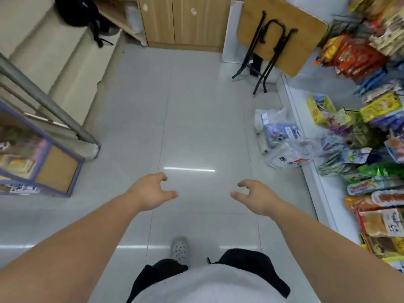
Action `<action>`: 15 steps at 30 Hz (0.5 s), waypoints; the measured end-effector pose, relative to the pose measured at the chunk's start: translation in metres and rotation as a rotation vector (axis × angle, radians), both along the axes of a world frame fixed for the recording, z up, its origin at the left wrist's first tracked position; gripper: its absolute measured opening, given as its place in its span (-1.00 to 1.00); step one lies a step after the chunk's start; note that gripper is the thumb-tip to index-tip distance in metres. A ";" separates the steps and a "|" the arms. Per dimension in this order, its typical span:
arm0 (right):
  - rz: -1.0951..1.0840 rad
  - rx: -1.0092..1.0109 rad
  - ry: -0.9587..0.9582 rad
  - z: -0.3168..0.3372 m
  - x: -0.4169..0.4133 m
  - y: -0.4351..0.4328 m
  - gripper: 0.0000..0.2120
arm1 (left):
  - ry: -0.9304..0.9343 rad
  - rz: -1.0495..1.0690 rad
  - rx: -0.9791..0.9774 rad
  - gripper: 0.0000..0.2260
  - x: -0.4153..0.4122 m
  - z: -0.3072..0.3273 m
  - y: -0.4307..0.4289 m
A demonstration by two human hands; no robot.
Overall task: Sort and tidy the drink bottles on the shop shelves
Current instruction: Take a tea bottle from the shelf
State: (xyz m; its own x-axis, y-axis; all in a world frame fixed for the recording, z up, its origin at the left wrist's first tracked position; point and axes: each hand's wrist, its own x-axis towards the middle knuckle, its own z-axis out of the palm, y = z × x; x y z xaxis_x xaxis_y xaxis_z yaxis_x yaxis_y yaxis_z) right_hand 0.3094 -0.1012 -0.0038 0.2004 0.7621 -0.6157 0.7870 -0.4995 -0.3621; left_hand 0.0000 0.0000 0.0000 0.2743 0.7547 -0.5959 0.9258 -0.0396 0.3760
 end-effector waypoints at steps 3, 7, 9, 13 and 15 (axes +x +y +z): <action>-0.022 0.008 0.037 0.001 0.008 0.065 -0.39 | -0.001 0.018 0.004 -0.32 0.007 0.000 0.075; -0.020 -0.004 0.043 -0.007 0.033 0.161 -0.39 | 0.003 0.005 -0.001 -0.35 0.037 0.002 0.171; -0.021 -0.010 0.058 -0.018 0.051 0.211 -0.39 | 0.017 0.014 -0.001 -0.35 0.054 -0.005 0.221; 0.013 0.004 0.094 -0.029 0.094 0.319 -0.38 | 0.050 0.056 0.007 -0.36 0.092 -0.008 0.315; 0.040 -0.007 0.096 -0.025 0.117 0.371 -0.38 | 0.052 0.084 0.001 -0.36 0.112 -0.002 0.359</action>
